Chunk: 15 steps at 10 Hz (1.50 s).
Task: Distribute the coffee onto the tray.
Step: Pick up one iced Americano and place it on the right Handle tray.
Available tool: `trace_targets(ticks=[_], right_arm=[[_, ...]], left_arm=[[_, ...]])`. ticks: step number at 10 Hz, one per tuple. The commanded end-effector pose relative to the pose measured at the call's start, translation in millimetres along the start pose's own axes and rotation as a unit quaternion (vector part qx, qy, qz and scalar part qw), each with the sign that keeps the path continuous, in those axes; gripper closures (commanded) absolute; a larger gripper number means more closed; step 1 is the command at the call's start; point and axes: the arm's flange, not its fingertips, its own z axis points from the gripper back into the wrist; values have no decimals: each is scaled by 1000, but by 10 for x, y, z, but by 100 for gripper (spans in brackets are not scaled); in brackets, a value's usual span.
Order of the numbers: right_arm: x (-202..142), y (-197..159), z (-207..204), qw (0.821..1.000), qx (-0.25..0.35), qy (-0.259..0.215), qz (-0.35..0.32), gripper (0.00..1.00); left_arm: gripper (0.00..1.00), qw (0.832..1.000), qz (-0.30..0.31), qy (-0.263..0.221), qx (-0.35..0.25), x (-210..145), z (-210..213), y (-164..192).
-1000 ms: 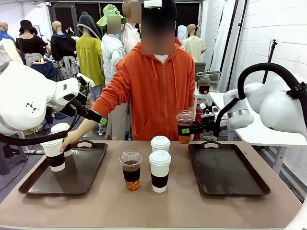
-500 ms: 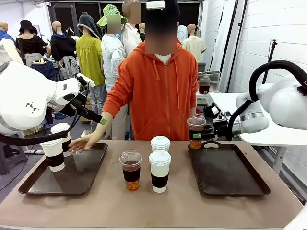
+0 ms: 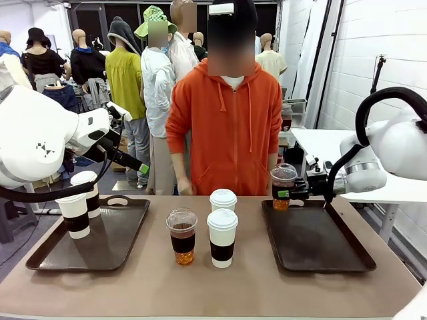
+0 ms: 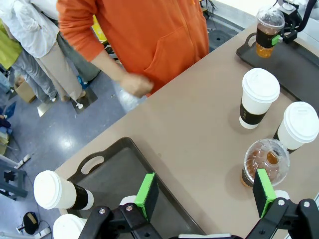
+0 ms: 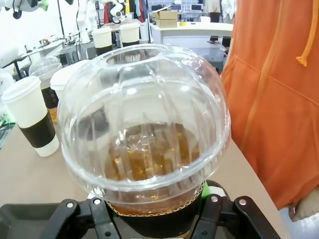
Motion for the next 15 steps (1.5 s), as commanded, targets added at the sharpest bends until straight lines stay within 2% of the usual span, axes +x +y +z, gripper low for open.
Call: trace_targets(ticks=[1,7,12,15], right_arm=[[-78,25,3,999,-2,-30,10,35],[-344,-108,-107,999,25,-33,30,35],[-375,-171,-151,999,27,-27,15,35],[-396,-192,-187,1000,21,-5,3,35]], left_arm=[[0,1000,3,-1,-1,-3,4,12],[0,1000,3,-1,-1,-3,4,12],[0,1000,3,-1,-1,-3,4,12],[0,1000,3,-1,-1,-3,4,12]])
